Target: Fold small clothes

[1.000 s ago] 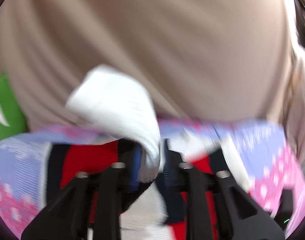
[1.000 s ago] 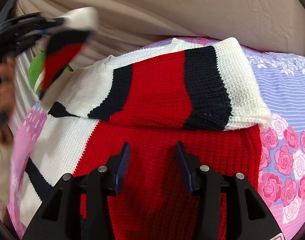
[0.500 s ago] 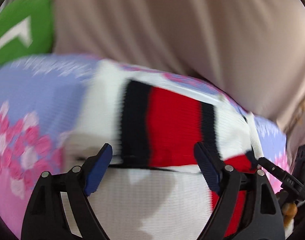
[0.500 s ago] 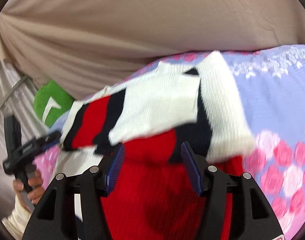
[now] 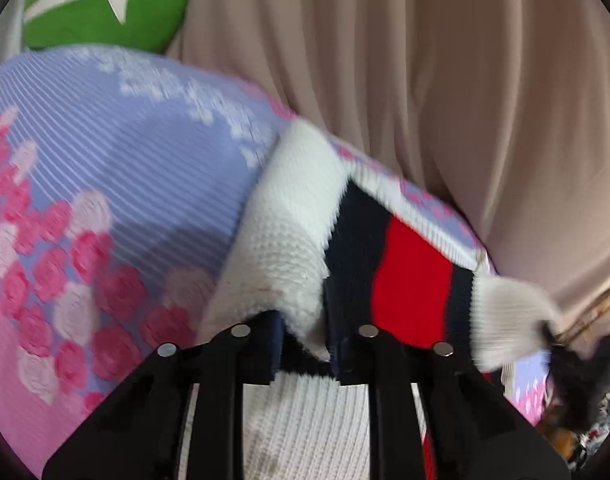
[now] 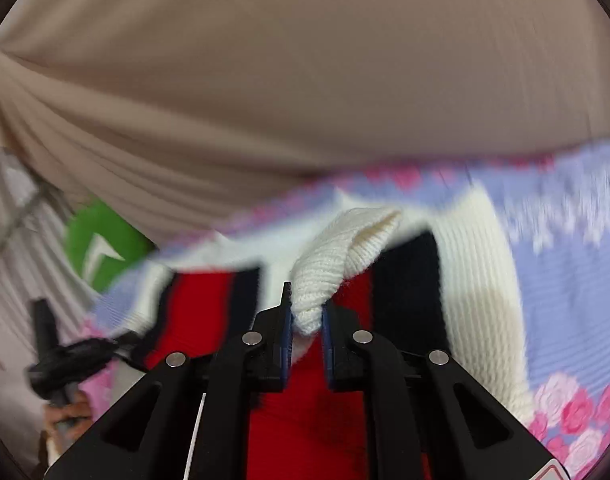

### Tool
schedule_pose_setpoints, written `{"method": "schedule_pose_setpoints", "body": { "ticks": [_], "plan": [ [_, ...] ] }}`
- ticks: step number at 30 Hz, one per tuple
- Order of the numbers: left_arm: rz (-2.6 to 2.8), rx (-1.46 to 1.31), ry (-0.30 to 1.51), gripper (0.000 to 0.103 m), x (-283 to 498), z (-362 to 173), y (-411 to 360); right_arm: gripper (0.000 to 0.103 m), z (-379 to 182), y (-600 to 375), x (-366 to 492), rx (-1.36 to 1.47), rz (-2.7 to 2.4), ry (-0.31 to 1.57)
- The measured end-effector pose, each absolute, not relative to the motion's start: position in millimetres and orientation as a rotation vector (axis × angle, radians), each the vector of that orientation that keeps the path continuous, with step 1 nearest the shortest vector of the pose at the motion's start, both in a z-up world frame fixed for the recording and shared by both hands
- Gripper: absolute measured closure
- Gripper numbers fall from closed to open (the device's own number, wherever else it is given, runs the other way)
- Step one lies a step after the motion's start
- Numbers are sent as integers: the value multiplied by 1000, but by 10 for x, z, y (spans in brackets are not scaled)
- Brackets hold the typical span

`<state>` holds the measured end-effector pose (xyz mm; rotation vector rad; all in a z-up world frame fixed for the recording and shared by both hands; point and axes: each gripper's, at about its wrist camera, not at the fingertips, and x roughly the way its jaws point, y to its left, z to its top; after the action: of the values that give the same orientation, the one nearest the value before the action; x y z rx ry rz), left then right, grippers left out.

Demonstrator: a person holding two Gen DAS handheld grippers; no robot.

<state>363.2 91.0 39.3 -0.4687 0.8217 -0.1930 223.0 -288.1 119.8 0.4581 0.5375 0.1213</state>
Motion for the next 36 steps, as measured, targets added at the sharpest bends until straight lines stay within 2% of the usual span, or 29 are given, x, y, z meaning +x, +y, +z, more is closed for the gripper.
{"method": "schedule_pose_setpoints", "body": {
  "ticks": [2,6,7,12,14,15,16,18,19,22,24,26,27,33,34,35,36],
  "plan": [
    [-152,-413,795,87,3562,407,897,92,1246,-2959,2120,441,101,512],
    [-118,-323,872,88,3607,85,802,92,379,-3273,2354,439,-59,816],
    [-107,-302,853,88,3577,55,801,93,264,-3329,2331,474,-49,819],
    [-93,-240,812,87,3501,85,745,93,755,-3274,2022,438,3,661],
    [-91,-240,810,86,3487,44,768,92,568,-3317,2064,432,-22,723],
    [-90,-236,804,86,3472,47,762,92,314,-3395,2156,437,-62,816],
    [-89,-232,802,86,3459,50,748,95,245,-3436,2162,457,-49,807],
    [-85,-228,798,85,3452,53,739,89,421,-3508,2052,485,-76,772],
    [-85,-235,797,85,3459,51,753,83,539,-3508,1977,479,-111,738],
    [-83,-251,795,85,3465,46,741,81,942,-3223,1910,372,-98,641],
    [-82,-253,794,85,3458,50,737,79,1108,-2806,2085,305,39,648],
    [-83,-251,795,85,3462,45,751,66,1131,-2361,2285,264,191,679],
    [-84,-250,795,85,3459,43,755,64,1106,-2116,2494,246,278,711],
    [-89,-256,794,84,3460,40,759,62,741,-1049,3561,174,417,841],
    [-90,-257,794,84,3459,41,755,55,697,-942,3693,153,409,842],
    [-91,-257,794,84,3460,42,757,41,638,-835,3812,124,403,849],
    [-93,-259,794,84,3461,42,760,37,585,-769,3907,101,394,857]
  ]
}}
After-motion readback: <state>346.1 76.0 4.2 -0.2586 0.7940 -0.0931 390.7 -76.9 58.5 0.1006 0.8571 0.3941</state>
